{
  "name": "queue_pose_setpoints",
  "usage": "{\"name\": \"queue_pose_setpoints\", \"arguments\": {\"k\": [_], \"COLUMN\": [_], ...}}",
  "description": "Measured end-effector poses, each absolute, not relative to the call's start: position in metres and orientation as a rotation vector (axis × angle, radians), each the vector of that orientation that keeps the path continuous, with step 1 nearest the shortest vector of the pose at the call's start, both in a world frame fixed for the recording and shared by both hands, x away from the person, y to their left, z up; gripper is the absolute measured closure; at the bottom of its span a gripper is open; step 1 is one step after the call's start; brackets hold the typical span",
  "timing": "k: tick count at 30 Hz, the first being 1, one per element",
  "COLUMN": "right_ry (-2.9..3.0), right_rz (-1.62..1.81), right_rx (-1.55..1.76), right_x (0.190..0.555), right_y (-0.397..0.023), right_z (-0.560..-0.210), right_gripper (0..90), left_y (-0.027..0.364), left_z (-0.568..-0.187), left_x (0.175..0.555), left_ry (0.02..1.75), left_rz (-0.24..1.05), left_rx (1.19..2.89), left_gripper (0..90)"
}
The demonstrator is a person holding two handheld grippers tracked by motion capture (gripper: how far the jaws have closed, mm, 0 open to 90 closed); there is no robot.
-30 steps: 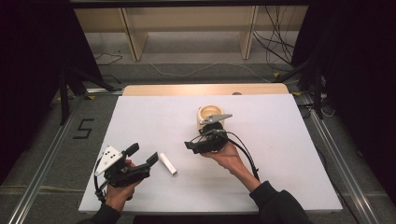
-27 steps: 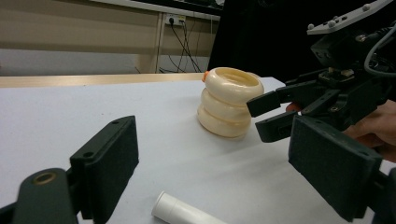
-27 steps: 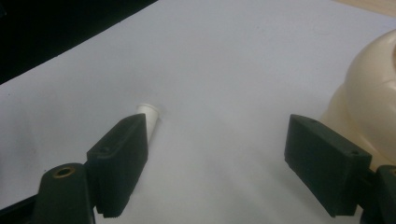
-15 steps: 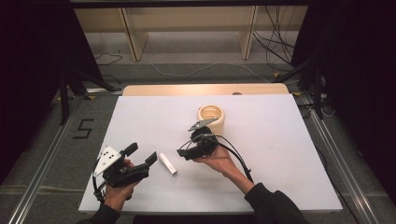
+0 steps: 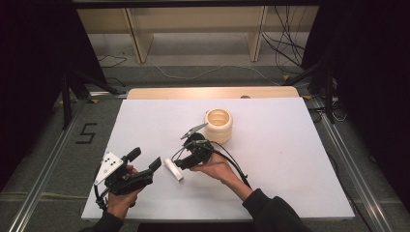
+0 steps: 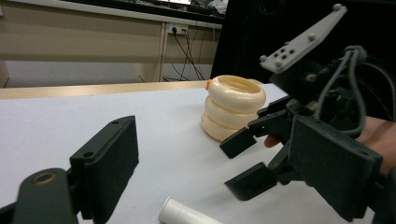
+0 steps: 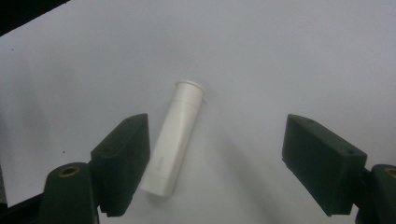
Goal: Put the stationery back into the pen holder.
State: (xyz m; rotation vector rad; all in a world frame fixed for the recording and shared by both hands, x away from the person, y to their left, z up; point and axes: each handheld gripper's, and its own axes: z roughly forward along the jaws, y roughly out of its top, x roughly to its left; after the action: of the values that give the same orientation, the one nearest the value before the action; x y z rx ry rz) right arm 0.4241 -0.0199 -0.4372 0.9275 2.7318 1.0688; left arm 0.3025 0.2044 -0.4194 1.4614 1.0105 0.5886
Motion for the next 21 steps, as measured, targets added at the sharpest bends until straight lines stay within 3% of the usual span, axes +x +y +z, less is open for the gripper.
{"name": "queue_pose_setpoints", "arguments": {"k": [21], "right_ry": [2.873], "right_rz": [0.833], "right_rx": [0.887], "right_x": [0.430], "right_y": [0.021], "right_z": [-0.458], "right_gripper": [29.6], "left_y": [0.202], "left_z": [-0.415], "left_x": [0.298], "left_ry": [0.970], "left_rz": [0.566], "left_rx": [1.455], "left_gripper": [10.6]}}
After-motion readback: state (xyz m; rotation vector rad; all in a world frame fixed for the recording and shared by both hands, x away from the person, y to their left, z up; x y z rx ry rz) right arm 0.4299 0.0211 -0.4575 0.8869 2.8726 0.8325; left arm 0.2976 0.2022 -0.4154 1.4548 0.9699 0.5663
